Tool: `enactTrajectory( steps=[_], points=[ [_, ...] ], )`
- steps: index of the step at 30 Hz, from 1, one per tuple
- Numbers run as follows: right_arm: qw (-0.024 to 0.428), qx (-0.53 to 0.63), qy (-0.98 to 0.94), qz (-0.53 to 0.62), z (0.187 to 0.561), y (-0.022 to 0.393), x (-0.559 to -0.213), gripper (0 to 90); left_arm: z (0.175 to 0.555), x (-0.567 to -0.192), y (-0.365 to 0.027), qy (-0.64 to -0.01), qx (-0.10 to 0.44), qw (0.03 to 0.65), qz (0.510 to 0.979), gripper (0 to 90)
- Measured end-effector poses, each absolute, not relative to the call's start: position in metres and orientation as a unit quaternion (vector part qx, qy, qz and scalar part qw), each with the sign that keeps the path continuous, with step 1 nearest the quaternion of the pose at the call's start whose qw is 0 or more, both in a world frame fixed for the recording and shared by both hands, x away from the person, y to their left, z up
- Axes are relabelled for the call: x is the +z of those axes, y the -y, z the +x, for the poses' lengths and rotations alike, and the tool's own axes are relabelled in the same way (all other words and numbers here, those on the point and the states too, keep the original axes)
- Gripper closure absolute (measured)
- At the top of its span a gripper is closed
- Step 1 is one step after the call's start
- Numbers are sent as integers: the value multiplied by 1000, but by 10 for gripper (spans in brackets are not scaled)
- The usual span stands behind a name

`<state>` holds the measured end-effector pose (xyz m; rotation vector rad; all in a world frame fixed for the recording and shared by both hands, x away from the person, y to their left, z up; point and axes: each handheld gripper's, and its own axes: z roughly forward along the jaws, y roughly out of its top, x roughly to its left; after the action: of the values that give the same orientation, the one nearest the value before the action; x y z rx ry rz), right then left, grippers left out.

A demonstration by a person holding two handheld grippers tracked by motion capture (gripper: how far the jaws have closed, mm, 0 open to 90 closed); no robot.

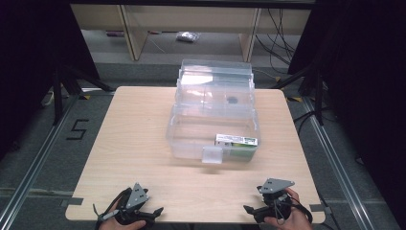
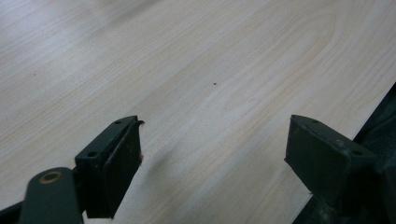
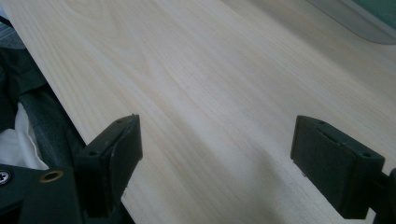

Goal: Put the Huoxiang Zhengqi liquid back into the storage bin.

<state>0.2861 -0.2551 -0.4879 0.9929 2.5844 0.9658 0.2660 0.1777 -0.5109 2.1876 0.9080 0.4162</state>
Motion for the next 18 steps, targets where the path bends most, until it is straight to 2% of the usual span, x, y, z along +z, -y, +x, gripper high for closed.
enactTrajectory(
  steps=[18],
  points=[
    [93,318,-889,315,286,249,-494,178,266,-510,-177,-345,164,358,852,179]
  ],
)
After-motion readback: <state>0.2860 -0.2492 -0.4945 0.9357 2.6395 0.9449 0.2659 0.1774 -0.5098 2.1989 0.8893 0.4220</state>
